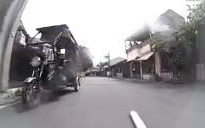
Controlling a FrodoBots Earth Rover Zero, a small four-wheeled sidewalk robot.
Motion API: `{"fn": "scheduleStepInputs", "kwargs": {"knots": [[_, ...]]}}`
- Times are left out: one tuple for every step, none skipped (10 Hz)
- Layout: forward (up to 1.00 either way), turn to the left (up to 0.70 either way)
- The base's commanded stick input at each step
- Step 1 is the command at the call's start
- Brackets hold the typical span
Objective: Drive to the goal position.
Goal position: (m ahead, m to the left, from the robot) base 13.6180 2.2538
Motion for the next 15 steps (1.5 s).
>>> {"fn": "scheduleStepInputs", "kwargs": {"knots": [[0.7,0.0],[0.7,-0.02],[0.7,-0.07],[0.7,-0.11],[0.7,-0.18],[0.7,-0.27],[0.7,-0.27],[0.7,-0.03],[0.7,-0.03],[0.7,-0.06],[0.7,-0.1],[0.7,-0.13],[0.7,-0.16],[0.7,-0.2],[0.7,-0.23]]}}
